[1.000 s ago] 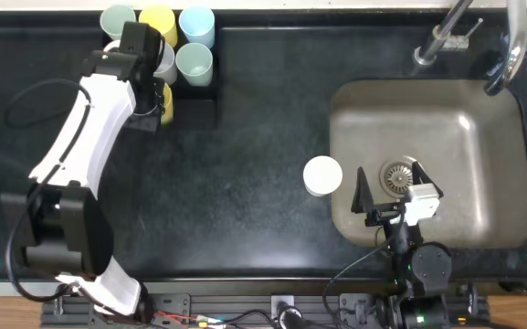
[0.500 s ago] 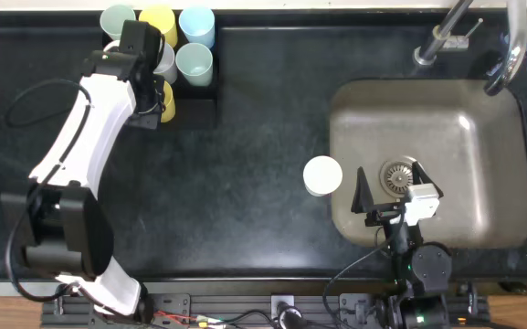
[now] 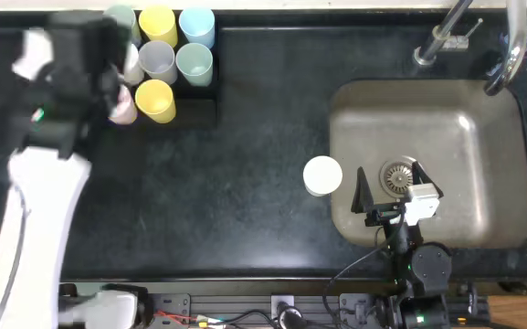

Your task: Store Cups

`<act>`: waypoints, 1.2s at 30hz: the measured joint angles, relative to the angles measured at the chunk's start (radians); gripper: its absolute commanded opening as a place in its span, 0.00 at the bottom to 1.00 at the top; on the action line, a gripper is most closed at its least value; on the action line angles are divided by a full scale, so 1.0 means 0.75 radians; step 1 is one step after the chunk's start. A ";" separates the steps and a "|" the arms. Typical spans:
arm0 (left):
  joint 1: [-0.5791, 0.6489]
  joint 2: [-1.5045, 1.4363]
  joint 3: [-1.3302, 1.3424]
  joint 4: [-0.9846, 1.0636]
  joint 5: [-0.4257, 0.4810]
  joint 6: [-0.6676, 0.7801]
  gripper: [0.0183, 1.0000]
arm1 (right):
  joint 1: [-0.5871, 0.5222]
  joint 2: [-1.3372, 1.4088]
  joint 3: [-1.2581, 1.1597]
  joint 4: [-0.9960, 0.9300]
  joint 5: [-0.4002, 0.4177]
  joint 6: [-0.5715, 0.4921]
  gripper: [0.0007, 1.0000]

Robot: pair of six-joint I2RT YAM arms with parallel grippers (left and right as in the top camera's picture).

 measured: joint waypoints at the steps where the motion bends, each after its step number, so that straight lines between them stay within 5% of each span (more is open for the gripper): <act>1: 0.016 -0.041 -0.008 0.113 -0.006 0.108 0.95 | 0.000 0.000 0.000 0.000 0.001 0.000 1.00; 7: 0.157 -0.315 -0.287 0.815 0.138 0.867 1.00 | 0.000 0.000 0.000 -0.001 0.000 0.001 1.00; 13: 0.200 -0.670 -0.874 1.252 0.288 1.300 1.00 | 0.000 0.000 0.000 -0.001 0.001 0.000 1.00; 17: 0.199 -0.888 -1.269 1.493 0.323 1.419 1.00 | 0.000 0.000 0.000 -0.001 0.000 0.000 1.00; 25: 0.156 -1.373 -1.761 1.495 0.348 1.536 1.00 | 0.000 0.000 0.000 -0.001 0.000 0.001 1.00; 36: 0.134 -1.815 -1.965 1.170 0.358 1.558 1.00 | 0.000 0.000 0.000 0.000 0.000 0.001 1.00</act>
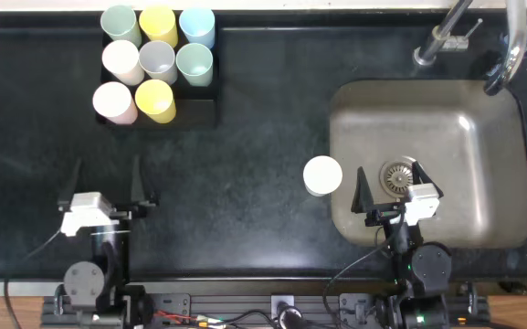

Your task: Store Cups

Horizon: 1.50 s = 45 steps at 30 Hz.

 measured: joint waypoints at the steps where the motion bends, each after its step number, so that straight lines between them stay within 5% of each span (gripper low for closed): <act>1: -0.007 -0.003 -0.001 -0.023 0.000 0.002 1.00 | 0.000 0.000 0.000 -0.001 0.001 -0.001 1.00; 12: -0.023 -0.005 -0.004 -0.378 0.033 0.002 1.00 | 0.000 0.000 0.000 0.002 -0.001 -0.001 1.00; 45: -0.023 0.000 -0.004 -0.378 0.049 0.002 1.00 | 0.000 0.000 0.000 0.000 0.000 0.000 1.00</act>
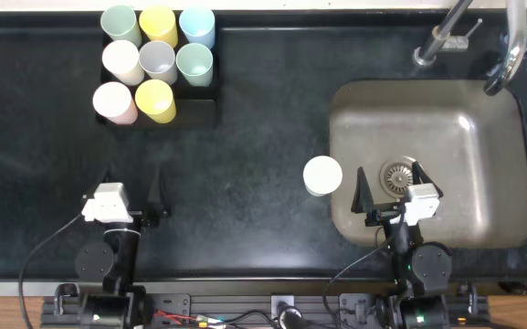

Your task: Store Cups

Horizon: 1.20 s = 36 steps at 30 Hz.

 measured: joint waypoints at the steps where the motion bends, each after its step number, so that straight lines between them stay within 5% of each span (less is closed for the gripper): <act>1: 0.000 -0.001 0.000 0.000 0.001 0.001 1.00 | 0.000 0.000 0.000 0.000 0.000 -0.001 1.00; 36: 0.000 -0.001 0.000 0.000 0.001 0.000 1.00 | 0.000 0.030 0.032 -0.085 0.023 0.027 1.00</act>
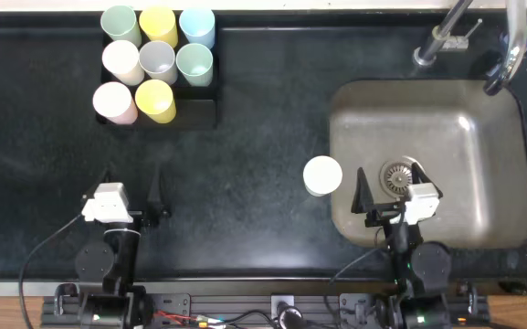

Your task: Store Cups

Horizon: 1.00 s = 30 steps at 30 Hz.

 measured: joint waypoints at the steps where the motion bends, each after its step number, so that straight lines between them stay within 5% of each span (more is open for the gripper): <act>1: 0.000 0.001 0.000 0.000 0.000 0.000 1.00 | 0.000 0.031 0.035 -0.056 0.013 0.007 1.00; 8: 0.000 0.000 0.000 0.000 0.005 0.001 1.00 | 0.000 0.428 0.641 -0.494 0.092 0.022 1.00; 16: 0.000 0.000 0.000 0.001 0.005 0.001 1.00 | 0.000 0.933 1.382 -1.121 0.061 0.023 1.00; 23: 0.000 0.000 0.000 0.000 0.005 0.001 1.00 | 0.000 1.355 1.739 -1.600 -0.085 0.003 1.00; 30: 0.000 0.000 0.000 0.000 0.005 0.001 1.00 | 0.000 1.686 1.779 -1.720 -0.297 -0.077 1.00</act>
